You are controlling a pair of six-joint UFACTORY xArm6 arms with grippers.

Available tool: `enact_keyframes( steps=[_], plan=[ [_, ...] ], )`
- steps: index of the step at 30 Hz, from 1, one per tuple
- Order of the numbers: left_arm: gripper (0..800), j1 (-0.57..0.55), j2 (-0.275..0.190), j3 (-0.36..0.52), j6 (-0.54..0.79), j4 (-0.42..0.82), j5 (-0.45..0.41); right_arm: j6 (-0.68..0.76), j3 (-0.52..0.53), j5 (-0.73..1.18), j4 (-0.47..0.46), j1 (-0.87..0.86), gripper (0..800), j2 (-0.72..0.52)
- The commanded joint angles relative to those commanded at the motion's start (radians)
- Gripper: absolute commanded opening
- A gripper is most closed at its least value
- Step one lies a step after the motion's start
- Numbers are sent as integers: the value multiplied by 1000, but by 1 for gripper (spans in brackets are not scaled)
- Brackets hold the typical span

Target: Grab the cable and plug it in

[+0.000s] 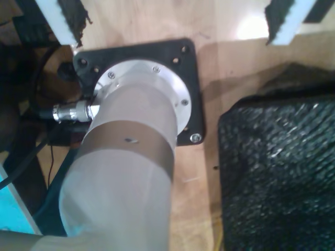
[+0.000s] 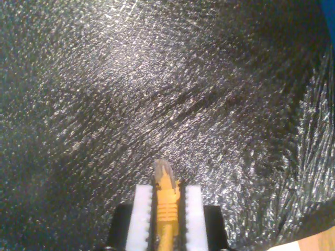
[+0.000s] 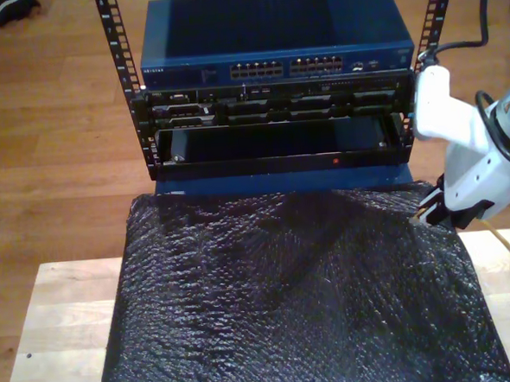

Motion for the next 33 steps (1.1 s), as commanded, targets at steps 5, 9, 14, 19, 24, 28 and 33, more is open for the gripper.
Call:
enact_keyframes(
  steps=[5, 9, 14, 19, 24, 28, 33],
  plan=[
    [798, 40, -15, 77, 8, 29, -60, 0, 9, 0, 0, 0, 1, -12],
    [798, 63, -32, 147, 6, 34, -133, -2, 12, 0, 0, 0, 1, -14],
    [798, 63, -86, 227, 8, 51, -193, 0, 15, 0, 0, 0, 1, -17],
    [798, 63, -127, 279, 17, 66, -213, 0, 25, 0, 0, 0, 1, -21],
    [798, 64, -163, 316, 17, 71, -284, -2, 29, -2, 0, 0, 1, -21],
    [798, 64, -186, 341, 17, 72, -308, -2, 29, -2, -2, 0, 2, -21],
    [798, 64, -236, 407, 38, 72, -367, -2, 29, 0, -2, 0, 2, -21]
  ],
)
